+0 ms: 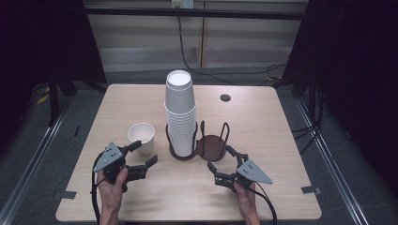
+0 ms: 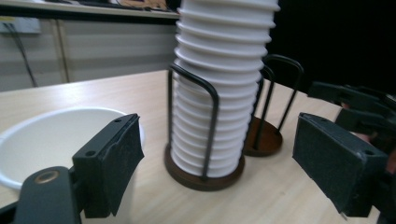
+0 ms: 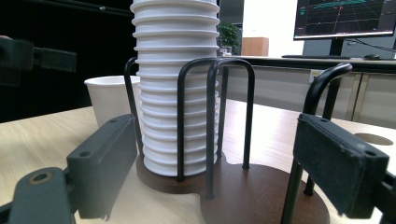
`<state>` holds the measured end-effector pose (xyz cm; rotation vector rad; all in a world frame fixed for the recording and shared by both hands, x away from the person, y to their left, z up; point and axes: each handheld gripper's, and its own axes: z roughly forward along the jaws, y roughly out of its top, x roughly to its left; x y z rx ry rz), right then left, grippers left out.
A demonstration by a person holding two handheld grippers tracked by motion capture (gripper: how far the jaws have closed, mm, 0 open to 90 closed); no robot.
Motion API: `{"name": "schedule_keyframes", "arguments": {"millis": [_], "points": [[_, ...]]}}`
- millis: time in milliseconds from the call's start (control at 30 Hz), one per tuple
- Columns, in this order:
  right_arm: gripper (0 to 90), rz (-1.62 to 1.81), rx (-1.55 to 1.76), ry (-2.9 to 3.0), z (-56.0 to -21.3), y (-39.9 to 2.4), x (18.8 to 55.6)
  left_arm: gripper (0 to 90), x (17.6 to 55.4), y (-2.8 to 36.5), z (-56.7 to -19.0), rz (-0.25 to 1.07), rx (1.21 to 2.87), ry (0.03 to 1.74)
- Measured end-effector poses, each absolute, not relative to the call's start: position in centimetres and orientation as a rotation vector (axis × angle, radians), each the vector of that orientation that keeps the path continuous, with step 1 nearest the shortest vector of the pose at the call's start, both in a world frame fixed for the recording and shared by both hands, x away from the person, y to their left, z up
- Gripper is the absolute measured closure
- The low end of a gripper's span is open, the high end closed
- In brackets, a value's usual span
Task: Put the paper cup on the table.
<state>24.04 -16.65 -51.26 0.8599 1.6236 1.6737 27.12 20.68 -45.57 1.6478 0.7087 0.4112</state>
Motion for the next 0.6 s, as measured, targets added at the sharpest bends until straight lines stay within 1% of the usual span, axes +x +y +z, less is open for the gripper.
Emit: {"name": "schedule_keyframes", "arguments": {"millis": [67, 200, 400, 433, 467, 533, 600], "points": [[13.1, 1.673, 0.86, 1.624, -51.3, -16.7, 24.0, 15.6, 26.6, 20.2, -45.9, 0.442, 1.625, 0.691], [13.1, 1.672, 0.861, 1.623, -51.3, -16.7, 24.0, 15.6, 25.6, 19.5, -46.9, 0.439, 1.591, 0.709], [13.1, 1.671, 0.86, 1.621, -51.3, -16.7, 24.0, 15.5, 25.3, 18.7, -48.5, 0.45, 1.57, 0.709], [13.1, 1.671, 0.86, 1.62, -51.3, -16.7, 24.0, 15.4, 25.4, 18.5, -48.8, 0.443, 1.593, 0.702], [13.1, 1.671, 0.86, 1.621, -51.3, -16.7, 24.0, 15.4, 25.5, 18.2, -48.9, 0.462, 1.622, 0.704], [13.1, 1.672, 0.86, 1.622, -51.3, -16.7, 24.0, 14.8, 25.4, 17.8, -49.1, 0.498, 1.63, 0.708], [13.0, 1.673, 0.861, 1.621, -51.3, -16.7, 24.0, 14.9, 25.5, 17.6, -49.3, 0.475, 1.626, 0.693]]}}
